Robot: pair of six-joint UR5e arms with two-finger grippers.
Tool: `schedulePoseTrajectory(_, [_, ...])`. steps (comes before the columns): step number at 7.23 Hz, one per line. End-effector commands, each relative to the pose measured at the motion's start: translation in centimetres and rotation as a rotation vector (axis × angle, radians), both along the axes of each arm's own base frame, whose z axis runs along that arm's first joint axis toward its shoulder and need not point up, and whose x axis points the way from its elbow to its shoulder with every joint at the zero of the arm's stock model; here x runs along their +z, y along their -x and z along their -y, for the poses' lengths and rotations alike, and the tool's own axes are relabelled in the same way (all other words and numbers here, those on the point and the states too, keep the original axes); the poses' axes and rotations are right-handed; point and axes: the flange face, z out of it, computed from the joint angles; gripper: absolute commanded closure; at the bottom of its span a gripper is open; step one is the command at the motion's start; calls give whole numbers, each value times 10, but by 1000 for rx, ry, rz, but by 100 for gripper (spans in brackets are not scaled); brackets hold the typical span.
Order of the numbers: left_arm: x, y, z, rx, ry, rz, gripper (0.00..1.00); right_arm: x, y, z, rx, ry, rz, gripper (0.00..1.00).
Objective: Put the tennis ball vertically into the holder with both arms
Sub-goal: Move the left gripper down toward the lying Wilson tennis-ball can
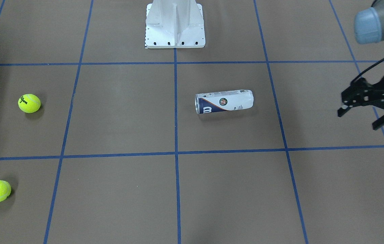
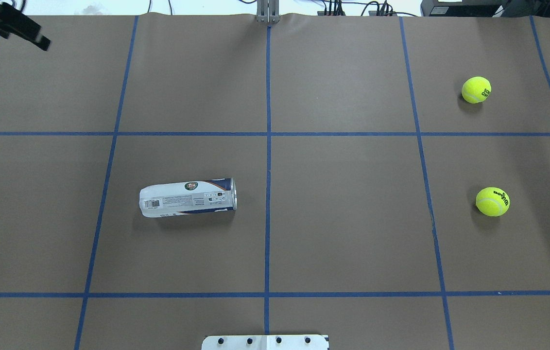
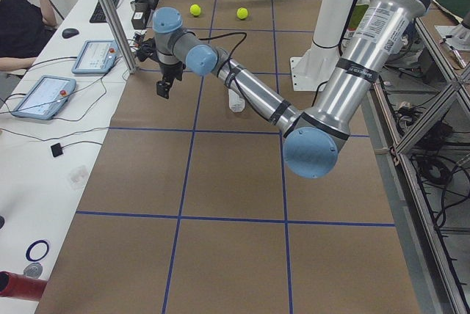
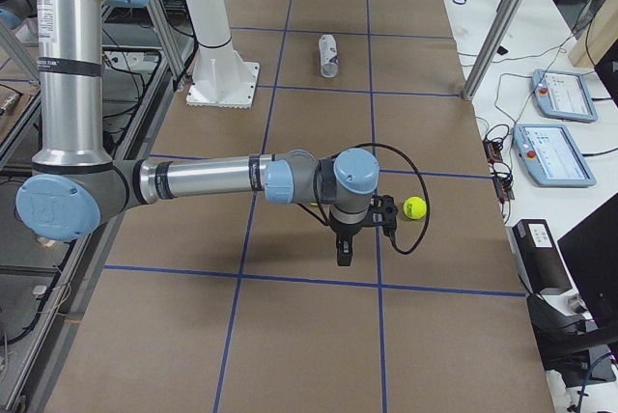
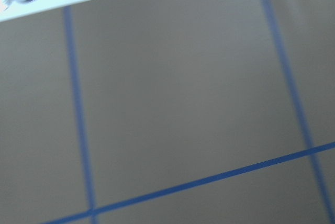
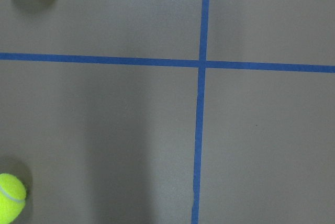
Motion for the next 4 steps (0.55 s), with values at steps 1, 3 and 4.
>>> schedulePoseTrajectory(1, [-92, -116, -11, 156, 44, 14, 0, 4, 0, -3, 1, 11, 1, 1])
schedulePoseTrajectory(3, [-164, -196, 0, 308, -99, 19, 1, 2, -1, -3, 3, 7, 1, 1])
schedulePoseTrajectory(4, [-182, -221, -15, 371, -202, 30, 1, 2, 0, -2, 1, 7, 1, 1])
